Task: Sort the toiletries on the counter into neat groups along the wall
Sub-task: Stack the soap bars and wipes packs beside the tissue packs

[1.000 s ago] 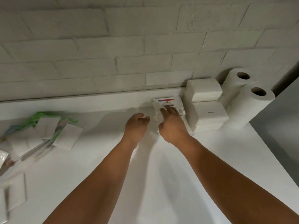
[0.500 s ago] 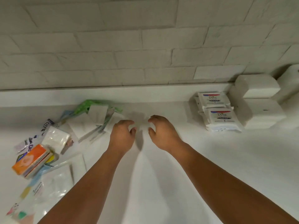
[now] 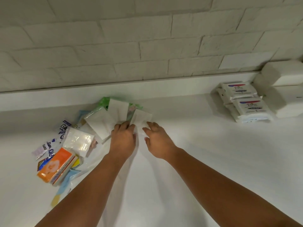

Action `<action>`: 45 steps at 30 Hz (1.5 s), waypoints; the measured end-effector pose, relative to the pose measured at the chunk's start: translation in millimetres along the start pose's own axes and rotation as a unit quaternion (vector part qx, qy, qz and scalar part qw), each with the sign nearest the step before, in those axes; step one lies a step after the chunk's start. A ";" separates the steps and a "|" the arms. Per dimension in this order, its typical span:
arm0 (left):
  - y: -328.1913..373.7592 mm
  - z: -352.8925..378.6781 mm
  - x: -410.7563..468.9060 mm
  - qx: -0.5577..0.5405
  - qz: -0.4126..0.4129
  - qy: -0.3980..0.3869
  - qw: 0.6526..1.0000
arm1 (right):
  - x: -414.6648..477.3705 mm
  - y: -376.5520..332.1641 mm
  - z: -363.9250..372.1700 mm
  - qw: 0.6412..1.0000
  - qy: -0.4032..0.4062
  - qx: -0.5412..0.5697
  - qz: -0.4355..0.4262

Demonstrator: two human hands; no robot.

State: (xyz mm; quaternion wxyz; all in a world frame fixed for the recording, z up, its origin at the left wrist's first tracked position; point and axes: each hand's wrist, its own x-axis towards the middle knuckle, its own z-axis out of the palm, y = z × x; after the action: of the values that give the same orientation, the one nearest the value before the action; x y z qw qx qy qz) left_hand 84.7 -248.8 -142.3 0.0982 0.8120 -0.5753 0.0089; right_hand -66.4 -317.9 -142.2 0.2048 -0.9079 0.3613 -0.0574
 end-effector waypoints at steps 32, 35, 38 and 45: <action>148.8 55.6 23.7 -0.055 0.182 -0.073 0.979 | -72.5 164.0 -38.0 0.982 0.143 -0.040 0.113; 169.7 58.7 36.0 -0.055 0.188 -0.079 0.977 | -71.0 181.2 -46.8 0.981 0.124 -0.054 0.137; 187.6 62.4 46.6 -0.059 0.184 -0.081 0.978 | -65.8 194.0 -52.9 0.977 0.131 -0.059 0.155; 215.9 73.0 71.8 -0.068 0.182 -0.073 0.978 | -56.4 220.8 -62.7 0.974 0.151 -0.060 0.157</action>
State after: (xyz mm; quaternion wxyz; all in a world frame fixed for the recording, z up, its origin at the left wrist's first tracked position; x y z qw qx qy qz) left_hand -100.3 -397.0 -172.5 0.1081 0.6834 -0.7184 -0.0719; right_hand -263.2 -444.9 -174.0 0.0997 -0.8313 0.5287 -0.1398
